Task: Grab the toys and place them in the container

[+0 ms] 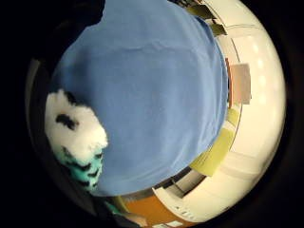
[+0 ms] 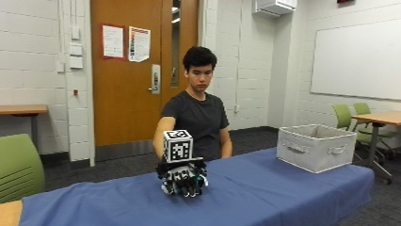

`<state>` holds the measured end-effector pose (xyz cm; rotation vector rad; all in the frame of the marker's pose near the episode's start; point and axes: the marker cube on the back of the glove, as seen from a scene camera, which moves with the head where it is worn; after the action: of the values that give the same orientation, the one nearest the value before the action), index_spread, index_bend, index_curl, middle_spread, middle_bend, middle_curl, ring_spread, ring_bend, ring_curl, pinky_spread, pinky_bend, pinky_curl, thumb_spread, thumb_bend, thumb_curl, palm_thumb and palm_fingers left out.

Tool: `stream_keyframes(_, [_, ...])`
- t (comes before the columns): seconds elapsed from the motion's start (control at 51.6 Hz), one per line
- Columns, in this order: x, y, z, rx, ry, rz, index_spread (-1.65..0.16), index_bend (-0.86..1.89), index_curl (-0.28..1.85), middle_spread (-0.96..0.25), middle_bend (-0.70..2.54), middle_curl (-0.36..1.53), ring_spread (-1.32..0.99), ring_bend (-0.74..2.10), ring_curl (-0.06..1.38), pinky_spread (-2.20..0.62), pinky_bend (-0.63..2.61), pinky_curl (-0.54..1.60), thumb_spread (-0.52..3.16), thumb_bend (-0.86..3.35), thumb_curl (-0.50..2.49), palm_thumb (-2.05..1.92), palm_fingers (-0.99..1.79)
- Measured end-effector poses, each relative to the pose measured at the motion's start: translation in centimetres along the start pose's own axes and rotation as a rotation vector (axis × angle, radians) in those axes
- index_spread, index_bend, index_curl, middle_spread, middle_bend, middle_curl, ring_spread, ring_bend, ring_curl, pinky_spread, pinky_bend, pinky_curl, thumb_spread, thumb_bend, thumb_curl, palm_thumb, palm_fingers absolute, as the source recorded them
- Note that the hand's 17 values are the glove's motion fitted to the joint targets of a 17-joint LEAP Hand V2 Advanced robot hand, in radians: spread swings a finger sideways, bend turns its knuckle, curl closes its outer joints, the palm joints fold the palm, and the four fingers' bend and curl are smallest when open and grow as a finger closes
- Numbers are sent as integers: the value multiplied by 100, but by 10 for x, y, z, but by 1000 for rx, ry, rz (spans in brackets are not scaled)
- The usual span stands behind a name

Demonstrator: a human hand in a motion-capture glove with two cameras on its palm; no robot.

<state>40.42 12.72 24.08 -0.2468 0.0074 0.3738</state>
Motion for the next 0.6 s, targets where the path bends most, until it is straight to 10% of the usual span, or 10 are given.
stream_keyframes(0.601, [5, 5, 6, -28, -39, 25, -36, 61, 66, -18, 15, 35, -42, 21, 20, -6, 78, 35, 121, 13, 27, 29, 37])
